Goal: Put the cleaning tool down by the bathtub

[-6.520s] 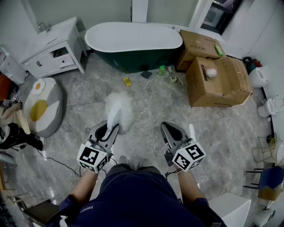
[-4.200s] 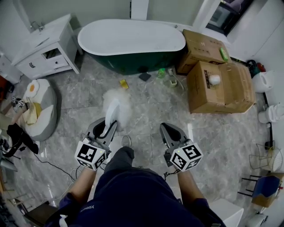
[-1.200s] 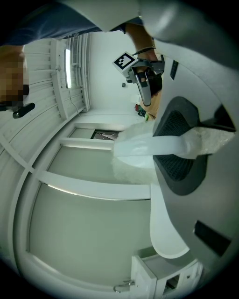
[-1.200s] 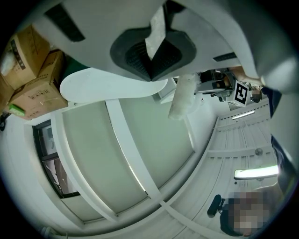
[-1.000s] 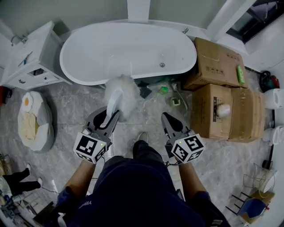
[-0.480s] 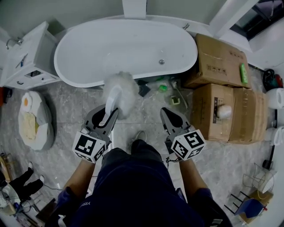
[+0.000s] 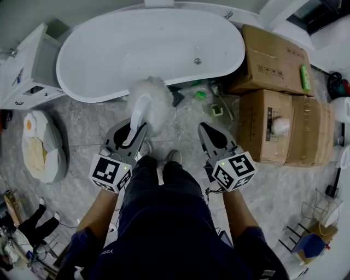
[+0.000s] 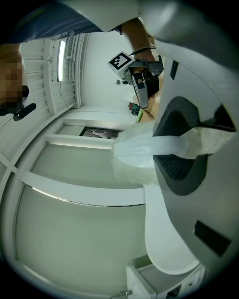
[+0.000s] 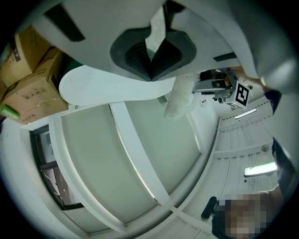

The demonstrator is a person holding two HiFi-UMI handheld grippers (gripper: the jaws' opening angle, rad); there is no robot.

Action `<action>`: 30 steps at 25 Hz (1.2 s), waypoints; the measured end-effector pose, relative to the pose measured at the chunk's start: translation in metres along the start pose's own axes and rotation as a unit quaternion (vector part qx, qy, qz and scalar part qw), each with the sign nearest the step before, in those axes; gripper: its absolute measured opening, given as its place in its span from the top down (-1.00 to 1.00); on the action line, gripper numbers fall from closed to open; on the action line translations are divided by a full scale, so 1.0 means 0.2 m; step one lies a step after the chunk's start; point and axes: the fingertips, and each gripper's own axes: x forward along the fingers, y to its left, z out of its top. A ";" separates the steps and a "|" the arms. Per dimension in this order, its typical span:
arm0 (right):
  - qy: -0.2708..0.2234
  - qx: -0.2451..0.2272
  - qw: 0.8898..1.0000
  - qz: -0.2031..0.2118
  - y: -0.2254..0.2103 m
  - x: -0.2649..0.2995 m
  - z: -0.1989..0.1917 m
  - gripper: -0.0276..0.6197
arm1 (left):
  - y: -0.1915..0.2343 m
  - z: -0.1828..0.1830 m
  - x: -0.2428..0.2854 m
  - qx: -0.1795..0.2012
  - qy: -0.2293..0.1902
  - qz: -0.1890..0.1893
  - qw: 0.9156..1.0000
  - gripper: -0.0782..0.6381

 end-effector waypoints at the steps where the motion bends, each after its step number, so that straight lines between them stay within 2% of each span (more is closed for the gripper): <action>1: 0.001 0.001 1.000 -0.002 -0.01 0.01 -0.01 0.90 | 0.01 -0.02 0.02 0.000 0.003 -0.003 1.000 0.47; 11: 0.010 0.022 0.999 -0.047 -0.21 0.19 -0.23 0.90 | 0.11 -0.34 0.33 0.007 0.060 -0.049 0.997 0.47; 20: 0.022 0.057 0.993 -0.103 -0.46 0.38 -0.64 0.90 | 0.21 -0.82 0.64 0.011 0.115 -0.093 0.989 0.47; 30: 0.030 0.060 0.990 -0.122 -0.70 0.56 -1.16 0.90 | 0.22 -1.45 0.96 0.034 0.148 -0.130 0.980 0.47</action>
